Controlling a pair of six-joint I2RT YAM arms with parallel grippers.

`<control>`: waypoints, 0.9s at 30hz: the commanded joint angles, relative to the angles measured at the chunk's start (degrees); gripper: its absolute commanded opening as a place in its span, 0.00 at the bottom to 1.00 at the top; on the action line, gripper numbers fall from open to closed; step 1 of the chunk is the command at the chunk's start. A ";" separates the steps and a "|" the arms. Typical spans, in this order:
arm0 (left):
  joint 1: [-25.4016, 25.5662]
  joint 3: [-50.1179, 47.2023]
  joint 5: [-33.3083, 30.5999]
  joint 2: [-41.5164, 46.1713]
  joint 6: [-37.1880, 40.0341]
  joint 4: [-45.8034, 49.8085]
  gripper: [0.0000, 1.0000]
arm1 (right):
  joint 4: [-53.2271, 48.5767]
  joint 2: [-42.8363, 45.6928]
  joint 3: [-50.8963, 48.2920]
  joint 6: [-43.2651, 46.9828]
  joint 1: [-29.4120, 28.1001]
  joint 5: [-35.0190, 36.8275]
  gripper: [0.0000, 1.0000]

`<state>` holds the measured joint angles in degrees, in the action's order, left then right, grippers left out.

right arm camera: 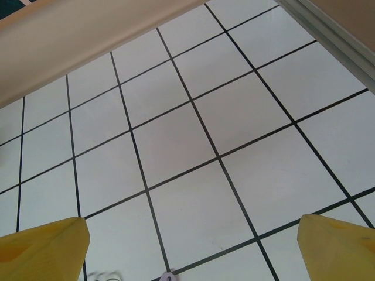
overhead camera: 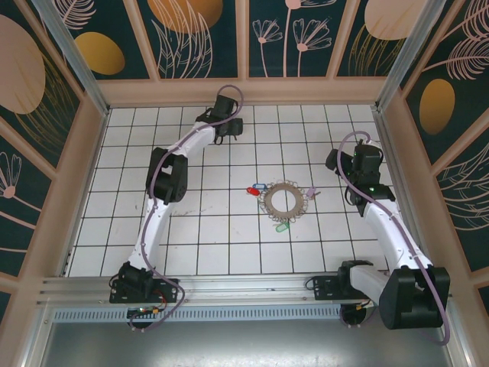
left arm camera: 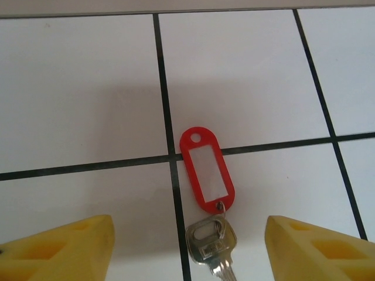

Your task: Put the keys on the keyring

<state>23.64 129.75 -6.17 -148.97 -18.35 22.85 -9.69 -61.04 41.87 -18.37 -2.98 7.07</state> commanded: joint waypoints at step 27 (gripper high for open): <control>0.17 4.72 0.28 -5.50 4.29 2.25 0.30 | -2.96 -2.00 2.64 0.13 0.49 -0.22 0.92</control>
<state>23.64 133.53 -6.50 -153.03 -15.20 23.90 -11.03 -62.94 42.39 -18.37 -2.98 7.07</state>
